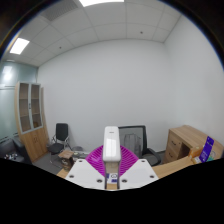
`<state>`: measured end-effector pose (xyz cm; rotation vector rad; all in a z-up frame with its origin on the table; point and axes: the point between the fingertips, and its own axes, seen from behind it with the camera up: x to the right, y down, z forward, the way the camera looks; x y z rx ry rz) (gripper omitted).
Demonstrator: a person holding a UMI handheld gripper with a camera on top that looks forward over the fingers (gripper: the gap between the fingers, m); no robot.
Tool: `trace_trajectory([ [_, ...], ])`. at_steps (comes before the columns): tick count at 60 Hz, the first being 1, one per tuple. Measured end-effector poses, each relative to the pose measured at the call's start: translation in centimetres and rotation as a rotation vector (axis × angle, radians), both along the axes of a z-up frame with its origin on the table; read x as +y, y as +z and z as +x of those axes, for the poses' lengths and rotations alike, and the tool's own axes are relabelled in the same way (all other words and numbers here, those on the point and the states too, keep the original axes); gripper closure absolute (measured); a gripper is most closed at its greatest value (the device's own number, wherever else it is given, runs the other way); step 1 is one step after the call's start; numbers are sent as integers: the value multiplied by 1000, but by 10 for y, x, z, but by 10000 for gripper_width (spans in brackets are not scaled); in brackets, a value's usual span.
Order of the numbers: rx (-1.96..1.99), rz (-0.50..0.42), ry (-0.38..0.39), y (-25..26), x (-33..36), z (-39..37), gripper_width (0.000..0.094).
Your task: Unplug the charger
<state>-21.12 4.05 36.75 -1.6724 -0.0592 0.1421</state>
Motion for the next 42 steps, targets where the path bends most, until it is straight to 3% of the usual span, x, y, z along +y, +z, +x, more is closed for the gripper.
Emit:
trace_trajectory([
  [8, 47, -113, -28, -83, 0, 43, 802],
  [21, 79, -448, -66, -274, -17, 111, 774],
  [27, 161, -538, -77, -312, -30, 130, 757],
  [34, 173, -544, -66, -332, -38, 148, 707],
  [42, 187, -579, -95, -343, -47, 179, 450],
])
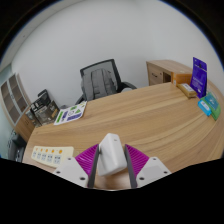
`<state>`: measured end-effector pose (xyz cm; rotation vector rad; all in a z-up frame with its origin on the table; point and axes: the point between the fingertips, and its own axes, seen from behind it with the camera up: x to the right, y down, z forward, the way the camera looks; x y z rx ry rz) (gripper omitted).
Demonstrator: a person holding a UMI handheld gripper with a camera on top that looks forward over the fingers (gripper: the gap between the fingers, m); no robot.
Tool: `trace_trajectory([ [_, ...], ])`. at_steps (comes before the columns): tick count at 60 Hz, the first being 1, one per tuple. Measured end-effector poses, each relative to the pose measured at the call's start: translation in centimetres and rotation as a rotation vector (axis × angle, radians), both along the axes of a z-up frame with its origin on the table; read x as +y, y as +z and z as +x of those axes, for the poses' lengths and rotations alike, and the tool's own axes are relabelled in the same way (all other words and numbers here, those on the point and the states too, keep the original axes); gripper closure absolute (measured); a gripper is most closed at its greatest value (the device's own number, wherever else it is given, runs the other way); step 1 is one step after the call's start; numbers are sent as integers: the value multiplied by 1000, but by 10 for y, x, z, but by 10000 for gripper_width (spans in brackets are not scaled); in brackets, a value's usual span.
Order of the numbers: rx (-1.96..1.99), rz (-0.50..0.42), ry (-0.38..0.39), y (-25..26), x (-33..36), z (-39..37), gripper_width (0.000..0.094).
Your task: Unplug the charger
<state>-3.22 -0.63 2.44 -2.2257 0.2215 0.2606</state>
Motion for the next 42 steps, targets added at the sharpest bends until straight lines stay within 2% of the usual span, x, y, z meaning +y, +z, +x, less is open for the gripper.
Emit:
trace_trajectory([
  [8, -70, -27, -28, -6, -11, 34, 196],
  [13, -133, -34, -32, 0, -19, 51, 70],
  [27, -284, 2, -62, 75, -72, 72, 76],
  [42, -369, 17, -109, 157, -192, 44, 78],
])
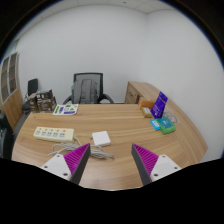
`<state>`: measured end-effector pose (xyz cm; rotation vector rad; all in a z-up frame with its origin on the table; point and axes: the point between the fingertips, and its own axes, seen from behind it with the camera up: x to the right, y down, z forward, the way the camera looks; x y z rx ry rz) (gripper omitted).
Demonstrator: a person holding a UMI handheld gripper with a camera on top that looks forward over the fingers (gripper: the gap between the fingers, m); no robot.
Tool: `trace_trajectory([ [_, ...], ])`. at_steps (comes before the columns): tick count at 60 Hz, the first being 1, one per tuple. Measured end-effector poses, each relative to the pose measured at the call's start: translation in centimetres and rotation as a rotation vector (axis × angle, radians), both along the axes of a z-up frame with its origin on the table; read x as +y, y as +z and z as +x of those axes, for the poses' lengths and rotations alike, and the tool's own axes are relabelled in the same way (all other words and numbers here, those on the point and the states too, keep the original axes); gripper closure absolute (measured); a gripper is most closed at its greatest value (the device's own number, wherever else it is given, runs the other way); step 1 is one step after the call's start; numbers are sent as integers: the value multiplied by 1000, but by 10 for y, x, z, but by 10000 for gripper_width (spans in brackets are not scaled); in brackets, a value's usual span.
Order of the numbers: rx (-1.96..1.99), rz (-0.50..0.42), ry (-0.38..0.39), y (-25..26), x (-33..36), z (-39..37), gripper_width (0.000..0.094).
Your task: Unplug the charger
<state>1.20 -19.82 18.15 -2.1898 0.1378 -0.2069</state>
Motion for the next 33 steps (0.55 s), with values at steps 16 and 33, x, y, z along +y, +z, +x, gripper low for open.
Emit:
trace_trajectory([
  [16, -21, -3, -14, 38, -102, -36, 80],
  [33, -52, 24, -9, 57, -134, -51, 76],
])
